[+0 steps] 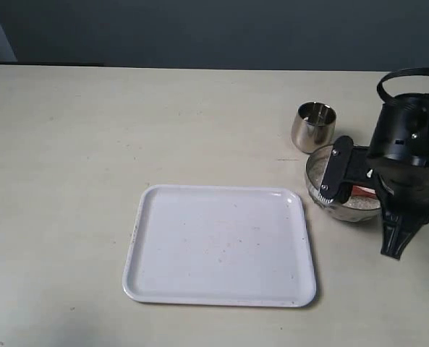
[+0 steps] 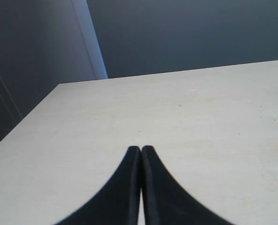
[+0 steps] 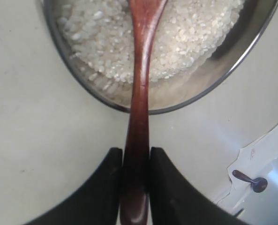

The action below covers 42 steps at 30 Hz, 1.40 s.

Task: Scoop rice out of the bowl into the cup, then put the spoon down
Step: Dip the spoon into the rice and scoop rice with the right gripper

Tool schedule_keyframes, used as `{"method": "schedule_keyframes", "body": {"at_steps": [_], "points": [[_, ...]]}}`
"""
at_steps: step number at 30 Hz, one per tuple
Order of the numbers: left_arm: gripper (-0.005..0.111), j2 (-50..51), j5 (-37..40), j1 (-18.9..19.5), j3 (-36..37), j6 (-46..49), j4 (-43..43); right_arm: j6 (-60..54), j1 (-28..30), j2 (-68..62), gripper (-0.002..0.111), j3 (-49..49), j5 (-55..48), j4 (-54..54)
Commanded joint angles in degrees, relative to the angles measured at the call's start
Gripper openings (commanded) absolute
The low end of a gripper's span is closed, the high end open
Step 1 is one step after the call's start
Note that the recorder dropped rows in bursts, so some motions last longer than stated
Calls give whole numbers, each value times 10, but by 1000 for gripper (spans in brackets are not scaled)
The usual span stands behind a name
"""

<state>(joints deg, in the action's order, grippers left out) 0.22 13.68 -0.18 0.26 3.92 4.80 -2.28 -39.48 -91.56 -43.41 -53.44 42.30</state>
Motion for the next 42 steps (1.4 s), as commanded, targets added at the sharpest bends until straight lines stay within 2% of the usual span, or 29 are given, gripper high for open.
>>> {"method": "schedule_keyframes", "body": {"at_steps": [1, 13, 20, 30, 42], "points": [[0, -2, 0, -1, -3, -2, -1, 3, 2, 27, -1, 1, 6, -24], [0, -2, 0, -1, -3, -2, -1, 11, 2, 39, -1, 1, 11, -69], [0, -2, 0, -1, -3, -2, -1, 59, 2, 39, -1, 1, 4, -67], [0, -2, 0, -29, -3, -2, -1, 91, 2, 39, -1, 1, 2, -69], [0, -2, 0, -29, -3, -2, -1, 120, 2, 59, -1, 1, 13, -108]]}}
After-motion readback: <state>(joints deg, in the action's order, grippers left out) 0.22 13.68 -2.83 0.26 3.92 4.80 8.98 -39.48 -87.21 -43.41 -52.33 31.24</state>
